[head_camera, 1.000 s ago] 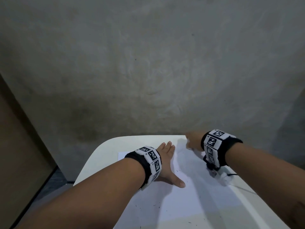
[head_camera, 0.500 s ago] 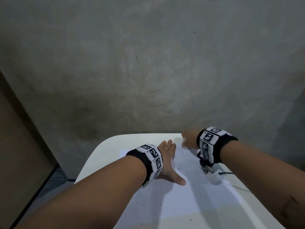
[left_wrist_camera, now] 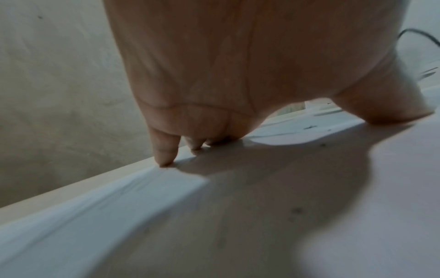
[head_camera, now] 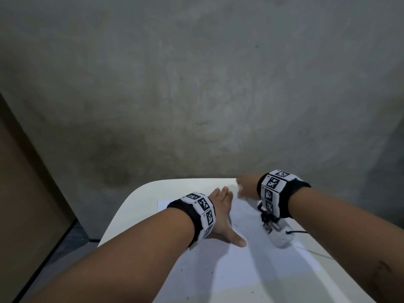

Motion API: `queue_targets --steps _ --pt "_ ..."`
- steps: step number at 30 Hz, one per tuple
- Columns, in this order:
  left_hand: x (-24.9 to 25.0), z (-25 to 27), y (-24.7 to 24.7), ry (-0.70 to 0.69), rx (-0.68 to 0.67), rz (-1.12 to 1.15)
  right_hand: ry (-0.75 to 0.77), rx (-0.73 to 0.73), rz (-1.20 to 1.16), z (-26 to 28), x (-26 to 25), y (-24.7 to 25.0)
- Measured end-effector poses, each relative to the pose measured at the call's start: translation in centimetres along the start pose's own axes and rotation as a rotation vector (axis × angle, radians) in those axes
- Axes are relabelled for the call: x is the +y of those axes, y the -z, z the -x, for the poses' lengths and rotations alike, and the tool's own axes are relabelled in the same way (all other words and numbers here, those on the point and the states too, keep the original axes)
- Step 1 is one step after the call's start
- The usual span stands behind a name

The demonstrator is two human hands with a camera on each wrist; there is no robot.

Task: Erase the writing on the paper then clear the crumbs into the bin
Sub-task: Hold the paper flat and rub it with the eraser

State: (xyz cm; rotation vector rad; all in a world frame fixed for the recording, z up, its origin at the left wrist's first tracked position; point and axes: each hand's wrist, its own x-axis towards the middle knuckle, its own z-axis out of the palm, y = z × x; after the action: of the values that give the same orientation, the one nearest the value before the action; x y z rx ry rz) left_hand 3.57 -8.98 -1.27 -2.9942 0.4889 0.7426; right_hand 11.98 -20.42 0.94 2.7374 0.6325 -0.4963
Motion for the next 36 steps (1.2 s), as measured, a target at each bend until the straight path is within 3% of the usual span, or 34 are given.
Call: queue_targets --steps 3,8,12,17,21,24,28,32,36 --pt "-0.9 0.2 -0.6 0.019 -0.003 0.0 -0.102 0.046 -0.011 0.0 2.0 0.1" --pt "-1.9 0.9 -1.1 0.066 -0.03 -0.009 -0.073 0.061 0.035 -0.4 1.2 -0.8" --pt "-1.5 1.4 -0.6 0.046 -0.031 -0.039 0.073 -0.018 0.009 1.2 -1.7 -0.1" --pt "-1.6 1.5 -0.7 0.063 -0.043 -0.021 -0.014 0.057 0.07 -0.5 -0.4 0.0" --pt "-1.3 1.7 -0.4 0.054 -0.035 -0.041 0.132 -0.006 0.029 0.6 -1.8 -0.1" --pt "-1.6 1.6 -0.6 0.064 -0.043 -0.027 0.034 0.034 0.049 0.2 -0.7 0.7" --pt "-1.4 1.7 -0.4 0.045 -0.021 -0.021 0.142 -0.033 0.092 1.1 -2.5 0.5" --pt "-1.4 1.7 -0.5 0.068 -0.04 -0.031 0.007 0.03 0.046 -0.2 -0.8 0.7" --pt "-1.3 1.8 -0.3 0.052 -0.027 -0.031 0.124 -0.003 0.06 0.3 -2.8 0.2"
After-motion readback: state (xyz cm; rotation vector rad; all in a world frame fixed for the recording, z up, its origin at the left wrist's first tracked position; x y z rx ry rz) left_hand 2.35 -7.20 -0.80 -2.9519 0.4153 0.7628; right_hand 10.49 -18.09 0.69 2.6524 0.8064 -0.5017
